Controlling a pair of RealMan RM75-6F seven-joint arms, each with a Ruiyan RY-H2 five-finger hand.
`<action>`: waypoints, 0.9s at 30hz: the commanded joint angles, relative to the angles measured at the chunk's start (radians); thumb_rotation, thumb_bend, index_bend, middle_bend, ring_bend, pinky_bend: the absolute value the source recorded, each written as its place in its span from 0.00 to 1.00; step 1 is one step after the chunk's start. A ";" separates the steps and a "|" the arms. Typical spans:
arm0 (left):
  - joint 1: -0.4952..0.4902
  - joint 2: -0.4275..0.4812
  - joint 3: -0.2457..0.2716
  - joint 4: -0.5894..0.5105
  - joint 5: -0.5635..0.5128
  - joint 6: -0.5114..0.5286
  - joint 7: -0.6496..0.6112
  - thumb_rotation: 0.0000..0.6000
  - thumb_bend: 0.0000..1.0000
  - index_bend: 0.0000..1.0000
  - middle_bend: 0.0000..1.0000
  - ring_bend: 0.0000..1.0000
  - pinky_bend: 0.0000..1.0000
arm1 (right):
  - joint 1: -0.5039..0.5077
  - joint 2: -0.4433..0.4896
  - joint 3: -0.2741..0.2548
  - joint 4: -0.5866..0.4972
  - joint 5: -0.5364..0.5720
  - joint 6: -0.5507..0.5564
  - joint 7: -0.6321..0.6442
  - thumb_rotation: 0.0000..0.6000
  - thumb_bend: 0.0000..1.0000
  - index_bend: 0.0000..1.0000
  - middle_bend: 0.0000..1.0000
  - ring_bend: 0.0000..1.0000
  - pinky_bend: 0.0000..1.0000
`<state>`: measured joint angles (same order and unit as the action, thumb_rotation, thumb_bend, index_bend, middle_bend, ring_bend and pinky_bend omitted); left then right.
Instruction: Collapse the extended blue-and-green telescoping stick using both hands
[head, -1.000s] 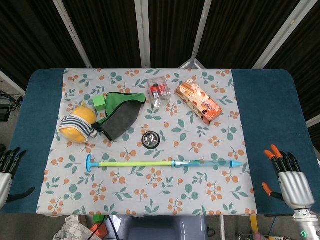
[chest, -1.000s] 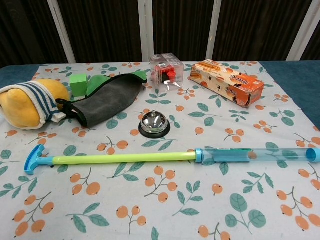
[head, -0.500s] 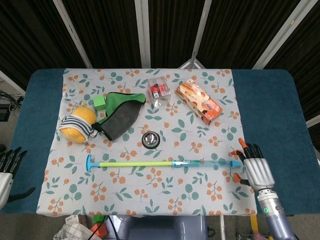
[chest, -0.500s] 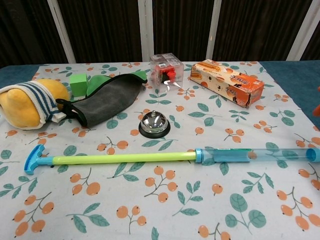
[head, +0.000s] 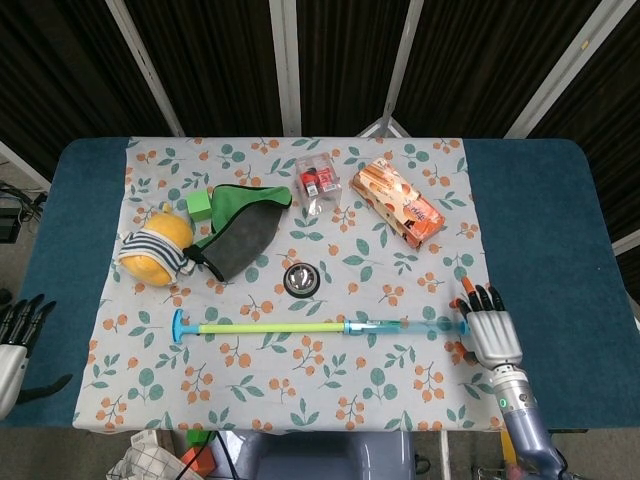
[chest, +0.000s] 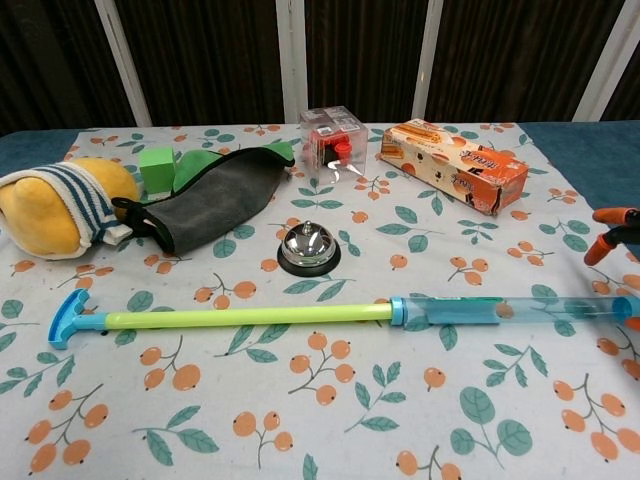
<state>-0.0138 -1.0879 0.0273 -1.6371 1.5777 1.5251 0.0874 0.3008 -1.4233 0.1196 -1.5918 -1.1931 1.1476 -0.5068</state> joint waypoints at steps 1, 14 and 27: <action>-0.001 -0.002 -0.001 -0.002 -0.003 -0.002 0.008 1.00 0.05 0.00 0.00 0.00 0.00 | 0.012 -0.016 -0.006 0.036 0.015 -0.010 -0.015 1.00 0.32 0.28 0.04 0.00 0.00; 0.002 -0.011 -0.003 -0.005 -0.006 0.003 0.034 1.00 0.05 0.00 0.00 0.00 0.00 | 0.039 -0.048 -0.013 0.116 0.070 -0.034 -0.030 1.00 0.32 0.40 0.08 0.01 0.00; 0.000 -0.016 -0.004 -0.008 -0.007 0.002 0.045 1.00 0.05 0.00 0.00 0.00 0.00 | 0.051 -0.049 -0.021 0.127 0.072 -0.030 -0.016 1.00 0.32 0.54 0.12 0.02 0.00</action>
<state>-0.0134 -1.1040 0.0232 -1.6453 1.5704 1.5270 0.1317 0.3515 -1.4724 0.0982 -1.4645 -1.1213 1.1180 -0.5230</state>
